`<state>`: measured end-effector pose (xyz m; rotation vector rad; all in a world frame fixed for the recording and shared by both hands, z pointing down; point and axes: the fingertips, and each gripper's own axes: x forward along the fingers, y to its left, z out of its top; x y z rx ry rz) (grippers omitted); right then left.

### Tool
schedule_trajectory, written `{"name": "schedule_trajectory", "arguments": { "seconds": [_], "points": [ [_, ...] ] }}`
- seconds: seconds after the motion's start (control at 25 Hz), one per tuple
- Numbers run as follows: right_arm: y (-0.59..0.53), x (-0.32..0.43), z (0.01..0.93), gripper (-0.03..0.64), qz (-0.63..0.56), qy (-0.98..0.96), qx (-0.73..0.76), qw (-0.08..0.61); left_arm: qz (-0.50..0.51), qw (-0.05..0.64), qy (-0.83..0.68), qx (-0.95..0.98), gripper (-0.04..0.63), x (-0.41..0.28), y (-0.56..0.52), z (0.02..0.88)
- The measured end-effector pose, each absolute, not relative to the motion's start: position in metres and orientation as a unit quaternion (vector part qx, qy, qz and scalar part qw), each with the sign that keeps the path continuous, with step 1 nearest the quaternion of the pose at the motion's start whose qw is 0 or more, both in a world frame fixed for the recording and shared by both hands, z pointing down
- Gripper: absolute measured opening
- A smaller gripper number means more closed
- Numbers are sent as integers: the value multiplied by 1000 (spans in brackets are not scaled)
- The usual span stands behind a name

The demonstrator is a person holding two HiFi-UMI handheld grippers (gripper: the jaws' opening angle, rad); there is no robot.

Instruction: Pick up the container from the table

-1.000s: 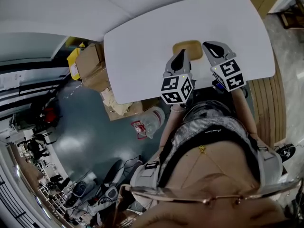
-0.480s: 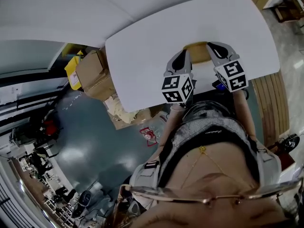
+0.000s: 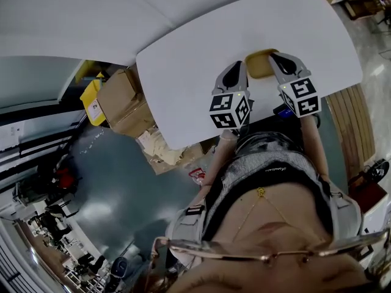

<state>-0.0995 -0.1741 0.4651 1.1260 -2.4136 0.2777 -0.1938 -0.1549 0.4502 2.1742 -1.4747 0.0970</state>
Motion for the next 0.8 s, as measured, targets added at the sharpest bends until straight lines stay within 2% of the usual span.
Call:
{"name": "schedule_trajectory", "arguments": {
  "seconds": [0.32, 0.8],
  "points": [
    [-170, -101, 467, 23, 103, -864, 436, 232, 42, 258, -529, 807, 0, -206, -151, 459],
    [-199, -87, 464, 23, 89, -885, 388, 240, 43, 264, -565, 781, 0, -186, -171, 459]
  ]
}}
